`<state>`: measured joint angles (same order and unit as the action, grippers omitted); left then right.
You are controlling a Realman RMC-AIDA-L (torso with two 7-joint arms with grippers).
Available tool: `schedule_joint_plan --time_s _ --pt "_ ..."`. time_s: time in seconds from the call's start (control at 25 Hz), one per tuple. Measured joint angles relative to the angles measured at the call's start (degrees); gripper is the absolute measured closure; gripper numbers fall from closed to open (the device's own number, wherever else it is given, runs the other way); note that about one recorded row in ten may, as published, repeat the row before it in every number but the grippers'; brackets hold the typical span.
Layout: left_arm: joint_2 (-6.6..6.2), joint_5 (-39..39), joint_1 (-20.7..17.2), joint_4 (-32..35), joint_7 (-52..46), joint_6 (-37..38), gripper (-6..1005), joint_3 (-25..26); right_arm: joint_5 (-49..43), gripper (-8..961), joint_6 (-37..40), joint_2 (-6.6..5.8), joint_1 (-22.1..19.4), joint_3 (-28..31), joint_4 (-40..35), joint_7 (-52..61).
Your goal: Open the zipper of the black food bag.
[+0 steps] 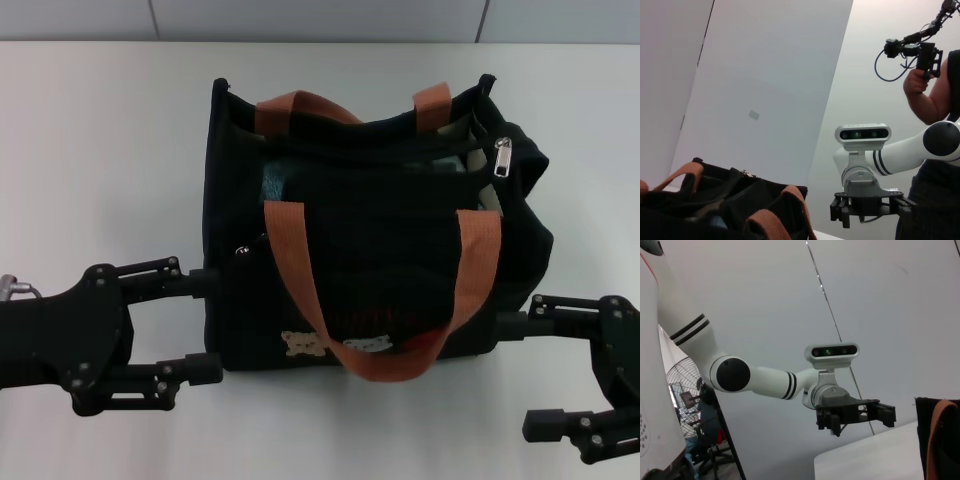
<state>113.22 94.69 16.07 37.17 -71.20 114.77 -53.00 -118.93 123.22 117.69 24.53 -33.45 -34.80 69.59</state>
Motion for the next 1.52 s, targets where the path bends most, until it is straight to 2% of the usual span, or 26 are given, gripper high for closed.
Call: schedule_joint_plan --time_s 0.52,1.52 --pt "1.32 -1.9 0.0 0.1 -0.5 0.2 217 0.1 0.3 110 0.1 -0.30 1.4 0.0 0.0 0.1" --pt "1.47 -4.6 0.1 0.1 -0.8 0.2 217 0.1 -0.1 110 0.1 -0.53 2.9 0.0 -0.4 -0.2"
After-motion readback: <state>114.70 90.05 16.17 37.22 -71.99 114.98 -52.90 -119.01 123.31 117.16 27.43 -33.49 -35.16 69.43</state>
